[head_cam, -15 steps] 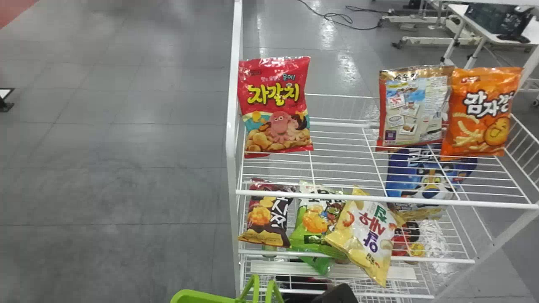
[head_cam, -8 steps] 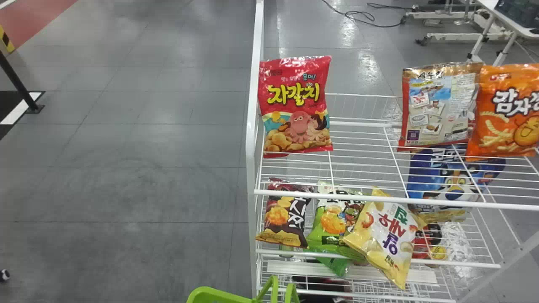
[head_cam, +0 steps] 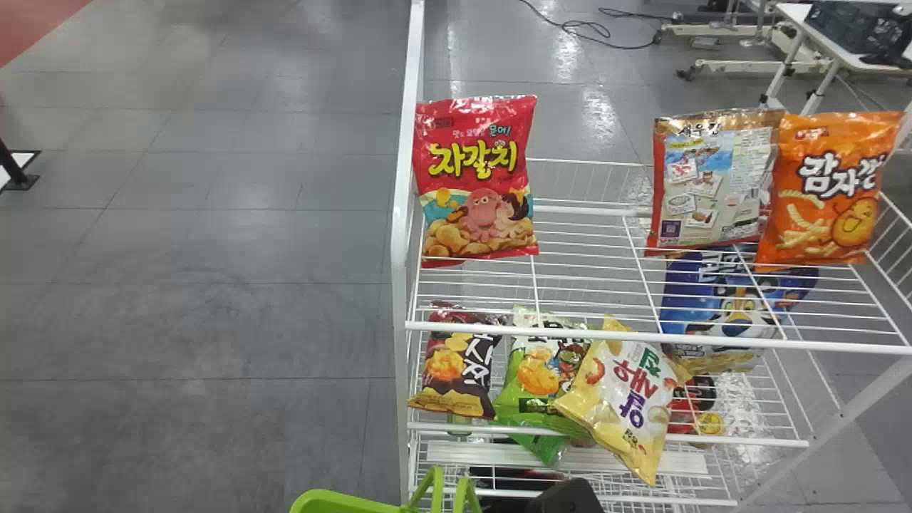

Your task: Hold basket handle with left hand then pick spicy shrimp crackers with right hand and place into basket

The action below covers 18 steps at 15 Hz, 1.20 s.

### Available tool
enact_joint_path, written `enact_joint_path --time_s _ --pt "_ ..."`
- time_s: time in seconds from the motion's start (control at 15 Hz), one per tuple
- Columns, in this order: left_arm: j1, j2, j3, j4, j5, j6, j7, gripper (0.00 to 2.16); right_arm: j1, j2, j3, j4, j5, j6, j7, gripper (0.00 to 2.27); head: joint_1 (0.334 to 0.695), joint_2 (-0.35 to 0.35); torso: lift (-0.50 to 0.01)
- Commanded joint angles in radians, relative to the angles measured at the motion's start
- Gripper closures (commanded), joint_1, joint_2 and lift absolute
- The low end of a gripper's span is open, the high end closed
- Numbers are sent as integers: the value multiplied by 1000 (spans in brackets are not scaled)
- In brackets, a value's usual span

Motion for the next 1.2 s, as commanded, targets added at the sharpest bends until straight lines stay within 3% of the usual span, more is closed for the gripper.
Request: enact_joint_path --time_s 0.0,0.4,0.53,0.87,1.13 --pt "0 -6 2 2 0 1 1 1889 20 0 -54 -21 -41 -3 8 73 695 -87 -37" --pt "-2 -6 17 8 0 1 1 1889 98 11 -349 -96 -252 -6 112 73 695 -154 -37" --pt "-2 -6 18 14 2 1 1 1889 135 23 -427 -95 -272 -160 110 76 695 -212 -37" --pt "-6 -6 14 22 3 1 1 1889 184 35 -453 -10 -249 -678 61 87 695 -293 -37" --pt "-8 -6 11 23 2 1 3 1889 184 40 -411 117 -219 -1062 -9 87 695 -309 -37"
